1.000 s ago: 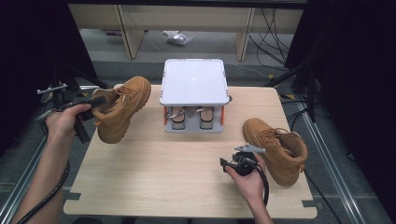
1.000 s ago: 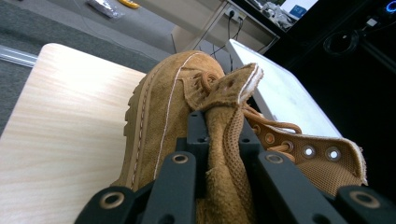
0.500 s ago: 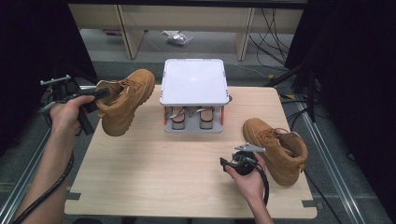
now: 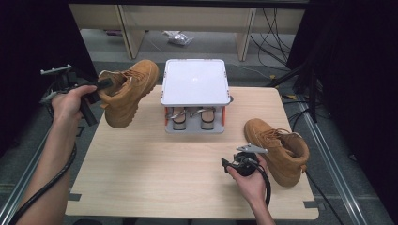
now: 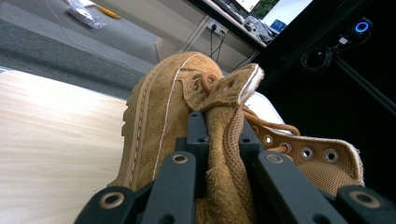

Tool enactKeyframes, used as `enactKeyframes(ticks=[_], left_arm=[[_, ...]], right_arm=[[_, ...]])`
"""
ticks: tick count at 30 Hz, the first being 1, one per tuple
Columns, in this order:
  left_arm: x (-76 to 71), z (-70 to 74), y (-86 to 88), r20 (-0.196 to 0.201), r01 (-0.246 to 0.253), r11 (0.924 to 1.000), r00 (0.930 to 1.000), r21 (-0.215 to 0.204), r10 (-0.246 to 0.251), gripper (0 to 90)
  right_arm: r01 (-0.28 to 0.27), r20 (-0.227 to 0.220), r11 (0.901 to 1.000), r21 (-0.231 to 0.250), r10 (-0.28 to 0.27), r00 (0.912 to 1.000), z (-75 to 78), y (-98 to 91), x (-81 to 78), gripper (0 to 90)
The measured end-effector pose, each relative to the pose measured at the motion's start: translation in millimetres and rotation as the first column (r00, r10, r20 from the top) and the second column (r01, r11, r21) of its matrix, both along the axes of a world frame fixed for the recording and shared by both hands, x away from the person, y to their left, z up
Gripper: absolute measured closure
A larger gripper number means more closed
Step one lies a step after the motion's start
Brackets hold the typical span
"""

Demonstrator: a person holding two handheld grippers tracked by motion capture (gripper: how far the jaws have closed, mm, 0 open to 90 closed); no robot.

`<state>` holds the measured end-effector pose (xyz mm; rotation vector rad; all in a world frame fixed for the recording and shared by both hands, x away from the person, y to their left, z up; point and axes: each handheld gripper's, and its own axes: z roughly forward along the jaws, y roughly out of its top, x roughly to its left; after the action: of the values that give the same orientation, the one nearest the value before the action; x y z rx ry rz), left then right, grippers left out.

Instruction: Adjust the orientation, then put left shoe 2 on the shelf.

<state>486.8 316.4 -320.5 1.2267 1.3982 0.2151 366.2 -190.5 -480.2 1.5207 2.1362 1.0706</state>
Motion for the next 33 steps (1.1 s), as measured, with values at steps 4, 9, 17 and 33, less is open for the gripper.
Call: enactKeyframes(ticks=[4, 9, 17, 33], left_arm=[[3.4, 4.0, -3.0, 0.004, -0.003, 0.9999, 1.0, -0.011, 0.003, 81.5], [7.4, 8.7, -4.5, 0.003, 0.004, 0.9998, 1.0, -0.018, -0.004, 81.5], [11.7, 16.6, -6.9, 0.012, -0.007, 0.9999, 0.9999, -0.015, 0.007, 81.4], [18.5, 22.5, -11.1, 0.014, -0.007, 0.9996, 0.9999, -0.028, 0.007, 81.4]], right_arm=[[0.0, -0.003, 1.0, 0.006, 0.0, 1.0, -1.2, 0.6, 1.4, 44.8], [-0.002, -0.004, 1.0, 0.008, 0.002, 1.0, -0.9, 0.9, 0.6, 44.8], [-0.009, 0.002, 0.9999, 0.011, 0.009, 1.0, -0.3, -0.5, 1.4, 44.9], [-0.005, 0.007, 0.9999, 0.014, 0.005, 1.0, 3.3, 2.0, -0.6, 44.9]])
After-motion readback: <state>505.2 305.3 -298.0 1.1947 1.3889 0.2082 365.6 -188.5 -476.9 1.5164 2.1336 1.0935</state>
